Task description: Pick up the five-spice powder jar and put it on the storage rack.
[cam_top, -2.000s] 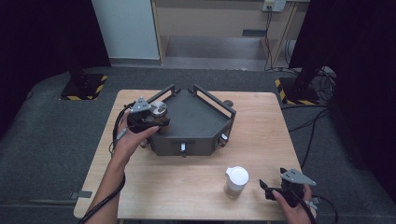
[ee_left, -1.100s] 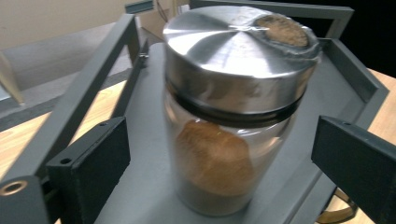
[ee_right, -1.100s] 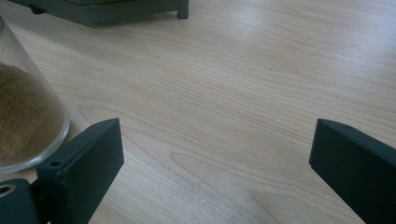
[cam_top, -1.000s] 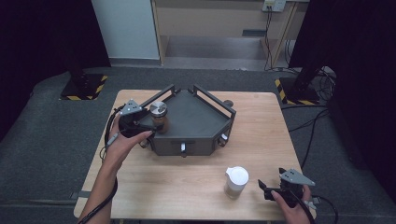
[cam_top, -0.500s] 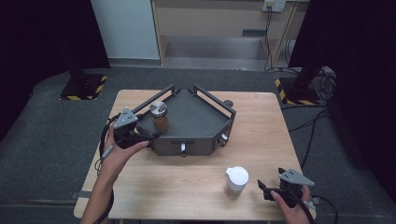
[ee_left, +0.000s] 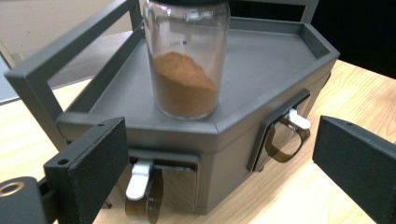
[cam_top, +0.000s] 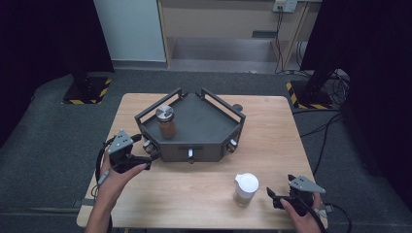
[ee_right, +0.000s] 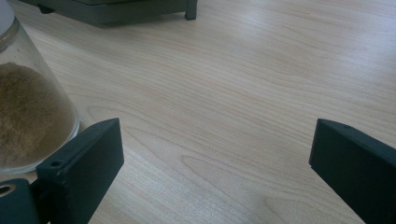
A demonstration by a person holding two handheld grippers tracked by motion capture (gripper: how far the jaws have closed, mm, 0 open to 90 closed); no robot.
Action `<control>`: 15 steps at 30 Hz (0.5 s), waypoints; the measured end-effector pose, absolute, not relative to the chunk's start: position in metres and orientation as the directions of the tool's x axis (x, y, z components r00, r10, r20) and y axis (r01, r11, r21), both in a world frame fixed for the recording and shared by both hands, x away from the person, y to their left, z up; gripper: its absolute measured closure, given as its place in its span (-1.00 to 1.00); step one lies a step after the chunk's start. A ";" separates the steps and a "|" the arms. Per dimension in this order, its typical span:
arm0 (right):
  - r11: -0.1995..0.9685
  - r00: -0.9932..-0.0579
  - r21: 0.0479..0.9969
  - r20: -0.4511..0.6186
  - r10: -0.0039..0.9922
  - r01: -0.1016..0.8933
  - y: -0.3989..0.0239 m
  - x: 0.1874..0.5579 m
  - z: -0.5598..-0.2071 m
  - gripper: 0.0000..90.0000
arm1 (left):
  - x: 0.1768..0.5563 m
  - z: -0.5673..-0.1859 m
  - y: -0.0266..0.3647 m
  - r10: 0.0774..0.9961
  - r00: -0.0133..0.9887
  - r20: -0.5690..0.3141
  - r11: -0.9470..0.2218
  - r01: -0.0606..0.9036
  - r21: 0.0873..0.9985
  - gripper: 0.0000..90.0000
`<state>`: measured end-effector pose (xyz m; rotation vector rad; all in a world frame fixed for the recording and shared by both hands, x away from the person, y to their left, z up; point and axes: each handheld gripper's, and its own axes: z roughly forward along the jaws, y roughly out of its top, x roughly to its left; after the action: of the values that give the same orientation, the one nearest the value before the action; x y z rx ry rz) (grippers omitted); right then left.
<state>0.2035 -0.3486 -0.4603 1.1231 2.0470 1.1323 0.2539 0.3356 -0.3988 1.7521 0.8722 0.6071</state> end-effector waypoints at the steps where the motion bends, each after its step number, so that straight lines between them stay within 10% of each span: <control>1: 0.300 -0.507 0.864 -0.060 0.860 0.406 -0.349 0.203 -0.460 -0.92 | 0.252 -0.402 0.336 0.797 0.604 -0.007 -0.197 0.271 0.942 -0.93; 15: 0.297 -0.503 0.867 -0.062 0.862 0.401 -0.351 0.203 -0.460 -0.92 | 0.229 -0.437 0.344 0.829 0.559 -0.003 -0.193 0.292 0.937 -0.93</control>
<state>0.2035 -0.3508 -0.4599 1.1213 2.0381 1.1351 0.2293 0.3436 -0.4371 1.7505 0.9328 0.6432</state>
